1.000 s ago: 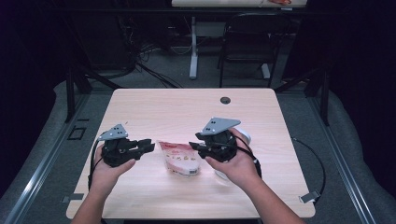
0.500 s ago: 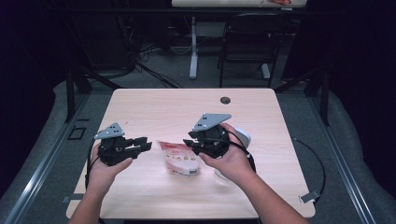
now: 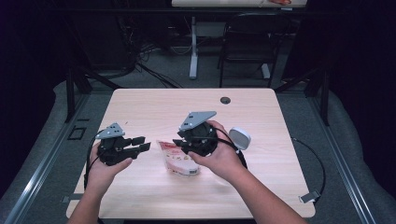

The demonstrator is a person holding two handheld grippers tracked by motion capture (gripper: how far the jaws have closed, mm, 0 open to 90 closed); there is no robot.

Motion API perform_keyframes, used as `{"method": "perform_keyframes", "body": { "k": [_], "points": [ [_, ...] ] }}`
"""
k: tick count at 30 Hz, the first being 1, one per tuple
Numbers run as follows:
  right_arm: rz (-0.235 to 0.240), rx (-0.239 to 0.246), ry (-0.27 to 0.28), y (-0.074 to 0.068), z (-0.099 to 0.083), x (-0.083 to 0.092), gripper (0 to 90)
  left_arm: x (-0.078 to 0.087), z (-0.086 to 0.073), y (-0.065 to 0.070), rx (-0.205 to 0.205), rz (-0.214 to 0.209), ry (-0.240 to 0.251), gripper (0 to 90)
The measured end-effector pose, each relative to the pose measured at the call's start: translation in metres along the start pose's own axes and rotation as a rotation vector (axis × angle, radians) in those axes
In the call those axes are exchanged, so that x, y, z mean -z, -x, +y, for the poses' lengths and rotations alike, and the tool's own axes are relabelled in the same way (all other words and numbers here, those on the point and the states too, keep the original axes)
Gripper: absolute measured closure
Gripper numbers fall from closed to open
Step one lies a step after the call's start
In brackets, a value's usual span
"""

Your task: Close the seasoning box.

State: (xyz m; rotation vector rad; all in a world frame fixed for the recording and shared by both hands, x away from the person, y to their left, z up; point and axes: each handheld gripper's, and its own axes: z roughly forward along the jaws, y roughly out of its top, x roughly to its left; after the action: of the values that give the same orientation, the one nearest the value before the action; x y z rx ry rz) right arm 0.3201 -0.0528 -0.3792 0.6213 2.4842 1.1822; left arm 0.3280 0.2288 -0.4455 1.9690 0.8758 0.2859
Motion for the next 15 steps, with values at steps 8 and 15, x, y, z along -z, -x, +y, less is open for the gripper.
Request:
{"method": "perform_keyframes", "body": {
  "k": [8,15],
  "points": [
    [0.012,0.007,-0.017,-0.002,0.003,-0.011,70.4,0.002,0.000,-0.003,0.011,-0.005,0.007,62.9],
    [0.009,0.012,-0.036,-0.004,0.006,-0.020,68.5,0.005,-0.001,-0.006,0.024,-0.002,0.012,63.2]
  ]
}}
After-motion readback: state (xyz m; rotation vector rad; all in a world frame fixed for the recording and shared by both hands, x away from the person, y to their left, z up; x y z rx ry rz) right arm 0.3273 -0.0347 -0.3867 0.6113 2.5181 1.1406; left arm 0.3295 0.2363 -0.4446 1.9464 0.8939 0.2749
